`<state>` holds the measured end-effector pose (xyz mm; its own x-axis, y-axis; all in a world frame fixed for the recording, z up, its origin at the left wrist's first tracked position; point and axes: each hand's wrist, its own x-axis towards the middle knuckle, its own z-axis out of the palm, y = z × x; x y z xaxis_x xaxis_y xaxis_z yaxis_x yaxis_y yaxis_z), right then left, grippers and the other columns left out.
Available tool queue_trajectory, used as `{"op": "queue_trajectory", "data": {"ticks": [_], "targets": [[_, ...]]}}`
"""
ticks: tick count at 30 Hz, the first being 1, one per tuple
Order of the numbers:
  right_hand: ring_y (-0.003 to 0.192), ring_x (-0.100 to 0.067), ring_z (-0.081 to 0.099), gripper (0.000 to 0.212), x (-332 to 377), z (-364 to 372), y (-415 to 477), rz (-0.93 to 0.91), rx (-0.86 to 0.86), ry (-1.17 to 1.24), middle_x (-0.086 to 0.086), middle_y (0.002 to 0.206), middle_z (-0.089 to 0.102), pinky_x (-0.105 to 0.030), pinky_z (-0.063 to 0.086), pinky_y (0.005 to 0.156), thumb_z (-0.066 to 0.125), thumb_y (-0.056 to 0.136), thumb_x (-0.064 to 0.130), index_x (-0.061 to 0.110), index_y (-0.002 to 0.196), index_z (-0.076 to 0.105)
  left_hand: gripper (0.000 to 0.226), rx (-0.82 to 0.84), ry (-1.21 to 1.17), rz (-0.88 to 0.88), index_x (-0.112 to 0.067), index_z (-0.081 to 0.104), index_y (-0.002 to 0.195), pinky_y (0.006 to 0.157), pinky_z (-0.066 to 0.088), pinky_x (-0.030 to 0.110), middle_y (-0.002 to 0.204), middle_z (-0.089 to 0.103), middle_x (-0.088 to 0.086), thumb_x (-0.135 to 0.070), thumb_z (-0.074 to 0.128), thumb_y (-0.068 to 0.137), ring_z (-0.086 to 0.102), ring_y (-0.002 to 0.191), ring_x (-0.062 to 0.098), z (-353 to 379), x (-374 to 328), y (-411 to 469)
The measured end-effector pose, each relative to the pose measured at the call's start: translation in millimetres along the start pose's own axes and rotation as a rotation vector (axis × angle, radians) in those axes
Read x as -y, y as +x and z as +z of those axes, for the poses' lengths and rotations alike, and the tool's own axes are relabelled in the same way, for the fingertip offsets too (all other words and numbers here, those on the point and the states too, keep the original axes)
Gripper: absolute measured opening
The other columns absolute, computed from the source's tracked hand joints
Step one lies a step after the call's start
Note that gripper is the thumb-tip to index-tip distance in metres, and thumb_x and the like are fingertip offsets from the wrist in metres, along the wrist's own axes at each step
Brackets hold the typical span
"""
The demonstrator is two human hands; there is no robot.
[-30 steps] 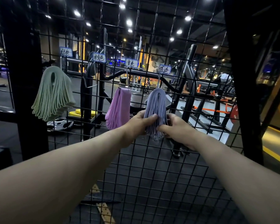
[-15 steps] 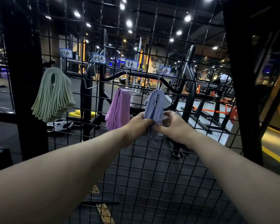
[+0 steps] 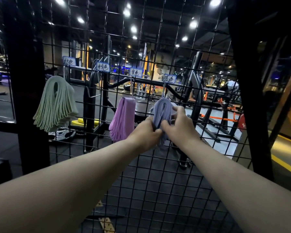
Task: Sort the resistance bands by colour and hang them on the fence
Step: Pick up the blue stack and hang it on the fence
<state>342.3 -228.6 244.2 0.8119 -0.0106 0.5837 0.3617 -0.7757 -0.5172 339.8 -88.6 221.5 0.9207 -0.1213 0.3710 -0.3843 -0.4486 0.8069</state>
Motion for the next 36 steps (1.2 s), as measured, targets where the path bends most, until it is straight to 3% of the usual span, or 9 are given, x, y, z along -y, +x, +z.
{"op": "queue_trajectory", "data": {"ticks": [3,5,7,9,12,16,20,27,36], "targets": [[0.093,-0.029,0.064,0.054,3,1,0,-0.046,-0.016,-0.095,-0.007,0.118,0.062,-0.042,0.055,0.076,0.053,0.092,0.039,0.021,0.138,0.032,0.027,-0.032,0.063,0.014,-0.017,0.065,0.092,0.070,0.061,0.043,0.108,0.061,0.014,-0.035,0.050,0.077,0.067,0.073,0.021,0,-5,4],[0.099,-0.029,0.064,0.053,4,1,1,-0.044,-0.024,-0.085,-0.008,0.124,0.061,-0.041,0.054,0.080,0.053,0.094,0.042,0.020,0.138,0.033,0.045,-0.046,0.109,0.009,-0.013,0.056,0.123,0.083,0.058,0.040,0.129,0.046,0.013,-0.033,0.051,0.083,0.063,0.089,0.021,0,-9,6],[0.106,-0.027,0.062,0.057,7,-1,3,-0.042,-0.031,-0.051,-0.007,0.127,0.060,-0.039,0.052,0.085,0.059,0.093,0.045,0.017,0.137,0.037,0.069,-0.088,0.157,0.035,-0.020,0.023,0.151,0.095,0.052,0.043,0.142,0.035,0.013,-0.030,0.050,0.088,0.055,0.110,0.027,-2,-10,7],[0.107,-0.026,0.062,0.057,9,-2,7,-0.051,-0.041,-0.023,-0.006,0.126,0.060,-0.041,0.053,0.088,0.064,0.091,0.044,0.016,0.135,0.041,0.074,-0.131,0.183,0.077,-0.031,0.011,0.153,0.092,0.053,0.051,0.144,0.035,0.014,-0.034,0.047,0.089,0.055,0.114,0.033,-3,-12,8],[0.101,-0.025,0.064,0.046,11,-6,10,-0.065,-0.044,-0.056,-0.004,0.119,0.063,-0.043,0.055,0.085,0.063,0.091,0.039,0.018,0.128,0.047,0.072,-0.157,0.257,0.119,-0.027,0.007,0.154,0.088,0.053,0.054,0.141,0.039,0.012,-0.033,0.047,0.094,0.055,0.115,0.033,-6,-15,11],[0.084,-0.028,0.066,0.026,12,-9,12,-0.118,-0.081,-0.131,-0.005,0.097,0.069,-0.040,0.057,0.072,0.058,0.092,0.029,0.018,0.115,0.057,0.066,-0.222,0.396,0.183,-0.020,0.013,0.155,0.086,0.054,0.052,0.144,0.036,0.010,-0.036,0.043,0.099,0.053,0.117,0.030,-7,-20,13],[0.077,-0.030,0.062,0.021,13,-11,13,-0.192,-0.115,-0.183,-0.008,0.087,0.067,-0.035,0.051,0.064,0.055,0.095,0.021,0.016,0.113,0.063,0.047,-0.274,0.431,0.194,-0.015,0.035,0.145,0.084,0.055,0.048,0.127,0.058,0.012,-0.026,0.044,0.101,0.062,0.106,0.029,-7,-20,23],[0.107,-0.033,0.064,0.042,15,-11,17,-0.255,-0.151,-0.222,-0.016,0.120,0.067,-0.044,0.054,0.087,0.052,0.099,0.021,0.009,0.139,0.054,0.016,-0.312,0.427,0.196,-0.013,0.053,0.114,0.072,0.059,0.041,0.096,0.070,0.008,-0.018,0.046,0.101,0.070,0.086,0.025,-4,-13,24],[0.108,-0.035,0.063,0.053,12,-11,7,-0.252,-0.090,-0.254,-0.015,0.125,0.064,-0.043,0.054,0.085,0.056,0.097,0.029,0.014,0.146,0.042,0.015,-0.285,0.374,0.165,-0.011,0.054,0.106,0.075,0.057,0.040,0.096,0.066,0.008,-0.018,0.045,0.097,0.065,0.085,0.026,-6,-20,19]]}}
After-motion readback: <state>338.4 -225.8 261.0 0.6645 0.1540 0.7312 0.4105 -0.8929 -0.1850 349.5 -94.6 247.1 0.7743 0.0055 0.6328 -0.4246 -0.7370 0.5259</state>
